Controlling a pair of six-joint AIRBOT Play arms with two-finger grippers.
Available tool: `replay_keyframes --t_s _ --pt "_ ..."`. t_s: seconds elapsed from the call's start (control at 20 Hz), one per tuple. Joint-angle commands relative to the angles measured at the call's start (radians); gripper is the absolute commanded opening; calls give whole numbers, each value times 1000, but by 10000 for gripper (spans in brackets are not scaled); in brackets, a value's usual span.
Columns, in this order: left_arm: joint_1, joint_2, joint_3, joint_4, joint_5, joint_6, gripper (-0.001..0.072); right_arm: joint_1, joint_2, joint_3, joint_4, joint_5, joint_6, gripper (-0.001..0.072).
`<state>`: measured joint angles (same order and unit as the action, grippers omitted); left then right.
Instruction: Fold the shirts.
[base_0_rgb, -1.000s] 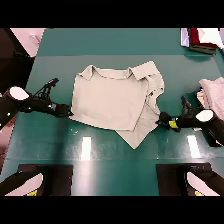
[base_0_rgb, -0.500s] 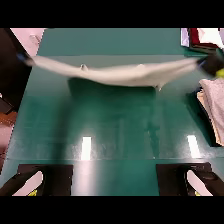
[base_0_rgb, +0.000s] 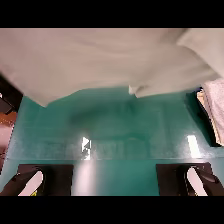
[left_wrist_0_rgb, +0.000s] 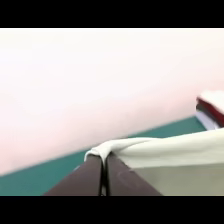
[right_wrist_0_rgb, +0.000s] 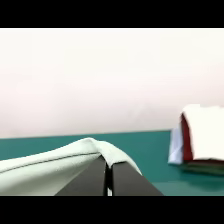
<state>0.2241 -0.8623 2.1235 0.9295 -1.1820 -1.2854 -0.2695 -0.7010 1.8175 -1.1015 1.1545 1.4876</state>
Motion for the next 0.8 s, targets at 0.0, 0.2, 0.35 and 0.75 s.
replay_keyframes --t_s 0.0,0.2,0.35,0.75 --pt "1 85 52 -42 57 -9 24 -110 14 175 -1 112 -29 15" --pt "1 101 29 -46 13 -11 24 -240 -109 386 29 317 -27 15" --pt "1 90 -180 -51 -48 -41 24 -272 -231 336 197 447 -18 15" --pt "-82 -196 -854 -47 -117 44 25 98 -559 -203 -68 518 -6 15"
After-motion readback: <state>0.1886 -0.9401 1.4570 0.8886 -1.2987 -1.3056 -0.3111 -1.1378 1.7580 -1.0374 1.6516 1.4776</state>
